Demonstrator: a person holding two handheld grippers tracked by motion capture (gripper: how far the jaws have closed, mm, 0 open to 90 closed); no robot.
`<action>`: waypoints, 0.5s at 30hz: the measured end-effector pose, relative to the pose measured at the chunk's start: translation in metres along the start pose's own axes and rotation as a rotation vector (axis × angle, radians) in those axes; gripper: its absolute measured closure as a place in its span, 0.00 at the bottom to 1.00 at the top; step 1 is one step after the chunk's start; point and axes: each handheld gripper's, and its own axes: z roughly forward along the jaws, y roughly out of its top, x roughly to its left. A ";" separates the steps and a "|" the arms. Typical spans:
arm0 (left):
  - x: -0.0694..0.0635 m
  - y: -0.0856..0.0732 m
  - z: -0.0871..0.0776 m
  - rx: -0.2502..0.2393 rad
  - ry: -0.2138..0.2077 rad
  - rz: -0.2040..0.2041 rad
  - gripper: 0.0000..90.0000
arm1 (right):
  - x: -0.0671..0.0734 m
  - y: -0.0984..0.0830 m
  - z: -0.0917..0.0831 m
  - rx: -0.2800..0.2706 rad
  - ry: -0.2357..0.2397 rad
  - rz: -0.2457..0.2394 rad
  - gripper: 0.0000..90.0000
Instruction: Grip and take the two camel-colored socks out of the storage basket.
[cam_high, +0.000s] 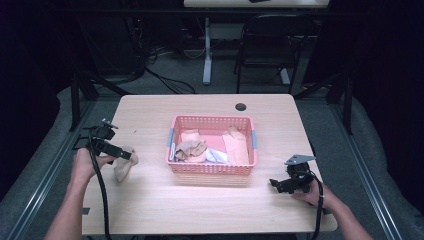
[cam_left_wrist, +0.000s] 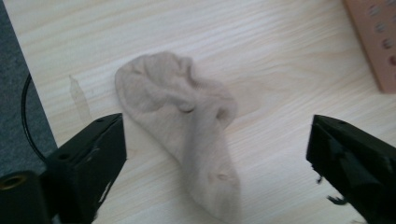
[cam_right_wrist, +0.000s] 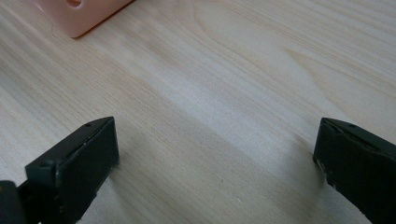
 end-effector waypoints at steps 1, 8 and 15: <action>-0.003 0.003 -0.003 -0.009 0.004 0.007 0.03 | 0.000 0.000 0.000 0.000 0.000 0.000 0.00; -0.027 0.024 -0.018 -0.049 0.004 0.085 0.00 | 0.000 0.000 0.000 0.000 0.000 0.000 0.00; -0.043 0.041 -0.020 -0.059 0.002 0.122 0.00 | 0.000 0.000 0.000 0.000 0.000 0.000 0.00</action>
